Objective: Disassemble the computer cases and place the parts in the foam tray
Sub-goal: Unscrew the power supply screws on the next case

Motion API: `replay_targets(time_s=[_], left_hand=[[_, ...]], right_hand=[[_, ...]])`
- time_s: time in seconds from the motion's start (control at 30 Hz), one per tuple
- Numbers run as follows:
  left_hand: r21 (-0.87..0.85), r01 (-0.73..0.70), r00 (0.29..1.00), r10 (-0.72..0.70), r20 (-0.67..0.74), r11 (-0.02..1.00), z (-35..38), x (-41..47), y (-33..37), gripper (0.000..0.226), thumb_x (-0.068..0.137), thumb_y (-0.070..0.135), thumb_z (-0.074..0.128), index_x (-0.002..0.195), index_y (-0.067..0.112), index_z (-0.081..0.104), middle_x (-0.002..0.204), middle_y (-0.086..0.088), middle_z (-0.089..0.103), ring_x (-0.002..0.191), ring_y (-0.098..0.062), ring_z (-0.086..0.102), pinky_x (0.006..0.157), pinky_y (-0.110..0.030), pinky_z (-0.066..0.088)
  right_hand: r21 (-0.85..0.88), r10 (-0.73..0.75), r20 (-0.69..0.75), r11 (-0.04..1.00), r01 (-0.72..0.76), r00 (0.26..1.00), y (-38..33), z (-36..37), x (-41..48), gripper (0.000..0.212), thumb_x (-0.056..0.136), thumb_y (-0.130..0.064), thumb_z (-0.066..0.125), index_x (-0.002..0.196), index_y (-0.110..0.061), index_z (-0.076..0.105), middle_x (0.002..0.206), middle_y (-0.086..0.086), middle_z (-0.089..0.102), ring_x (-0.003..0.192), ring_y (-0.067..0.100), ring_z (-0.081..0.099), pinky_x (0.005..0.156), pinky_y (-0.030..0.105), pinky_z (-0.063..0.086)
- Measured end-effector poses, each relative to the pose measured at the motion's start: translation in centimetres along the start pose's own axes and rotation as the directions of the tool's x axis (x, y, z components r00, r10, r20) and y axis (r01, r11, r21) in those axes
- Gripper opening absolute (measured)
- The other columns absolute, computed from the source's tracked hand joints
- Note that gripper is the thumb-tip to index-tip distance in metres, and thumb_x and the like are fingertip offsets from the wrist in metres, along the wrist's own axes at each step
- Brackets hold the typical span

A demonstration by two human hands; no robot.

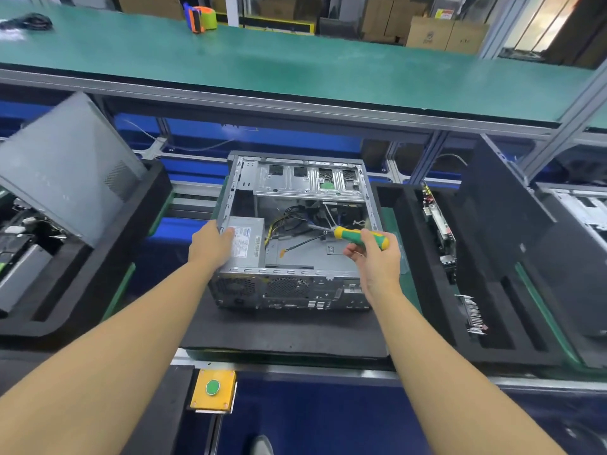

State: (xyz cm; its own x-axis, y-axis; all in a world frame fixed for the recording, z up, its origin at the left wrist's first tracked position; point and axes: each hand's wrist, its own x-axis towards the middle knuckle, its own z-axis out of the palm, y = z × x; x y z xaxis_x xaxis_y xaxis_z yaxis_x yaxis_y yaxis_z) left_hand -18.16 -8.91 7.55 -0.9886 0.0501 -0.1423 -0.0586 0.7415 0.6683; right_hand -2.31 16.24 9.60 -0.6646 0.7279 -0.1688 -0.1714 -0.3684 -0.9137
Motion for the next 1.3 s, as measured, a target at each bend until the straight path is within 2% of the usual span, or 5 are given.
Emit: replay_targets(time_s=[0.37,0.53,0.67,0.87,1.3], left_hand=[[-0.007,0.005,0.997,-0.004,0.08,1.0,-0.7,-2.1,0.7,0.055,0.106,0.034,0.038,0.157,0.027,0.018,0.142,-0.02,0.048,0.12,-0.041,0.051,0.099,-0.049,0.043],[0.148,-0.141,0.987,0.128,0.092,0.979,-0.1,-4.7,1.1,0.064,0.105,0.012,0.034,0.158,0.039,0.009,0.1,-0.019,0.057,0.087,-0.035,0.054,0.077,-0.046,0.048],[0.373,-0.243,0.967,0.194,0.164,0.895,0.4,-5.8,0.8,0.073,0.092,-0.007,0.038,0.153,0.033,0.027,0.158,-0.026,0.017,0.136,-0.041,0.032,0.107,-0.047,0.036],[0.366,-0.693,0.715,0.532,0.454,0.621,-0.7,-6.4,-1.3,0.046,0.108,0.03,0.029,0.153,0.041,0.027,0.167,0.008,0.007,0.153,-0.013,0.001,0.12,-0.051,-0.006],[0.507,-0.708,0.703,0.56,0.438,0.492,0.0,-7.0,-2.5,0.051,0.096,0.068,0.032,0.146,0.059,0.027,0.167,0.01,0.0,0.154,-0.018,-0.003,0.12,-0.056,-0.003]], right_hand=[[0.09,0.245,0.319,0.954,-0.287,0.916,3.0,0.4,-8.3,0.019,0.094,0.012,0.041,0.098,-0.005,0.048,0.093,0.026,0.064,0.07,0.028,0.067,0.068,0.033,0.055],[0.027,0.315,0.337,0.939,-0.344,0.887,4.1,-0.5,-11.9,0.027,0.099,-0.001,0.051,0.123,0.0,0.062,0.098,0.018,0.067,0.059,0.018,0.053,0.052,0.027,0.045],[-0.045,0.369,0.392,0.922,-0.384,0.843,4.3,-2.1,-14.0,0.022,0.101,-0.013,0.052,0.113,-0.001,0.066,0.087,0.009,0.065,0.059,0.017,0.053,0.052,0.029,0.044],[-0.342,0.501,0.363,0.856,-0.388,0.785,5.5,-2.9,-17.7,0.025,0.102,-0.011,0.035,0.116,-0.009,0.055,0.084,0.011,0.055,0.056,0.021,0.052,0.044,0.029,0.041],[-0.504,0.39,0.276,0.837,-0.213,0.879,6.8,-0.1,-19.2,0.026,0.103,-0.035,0.049,0.115,-0.055,0.06,0.08,-0.007,0.057,0.05,0.012,0.044,0.041,0.024,0.032]])
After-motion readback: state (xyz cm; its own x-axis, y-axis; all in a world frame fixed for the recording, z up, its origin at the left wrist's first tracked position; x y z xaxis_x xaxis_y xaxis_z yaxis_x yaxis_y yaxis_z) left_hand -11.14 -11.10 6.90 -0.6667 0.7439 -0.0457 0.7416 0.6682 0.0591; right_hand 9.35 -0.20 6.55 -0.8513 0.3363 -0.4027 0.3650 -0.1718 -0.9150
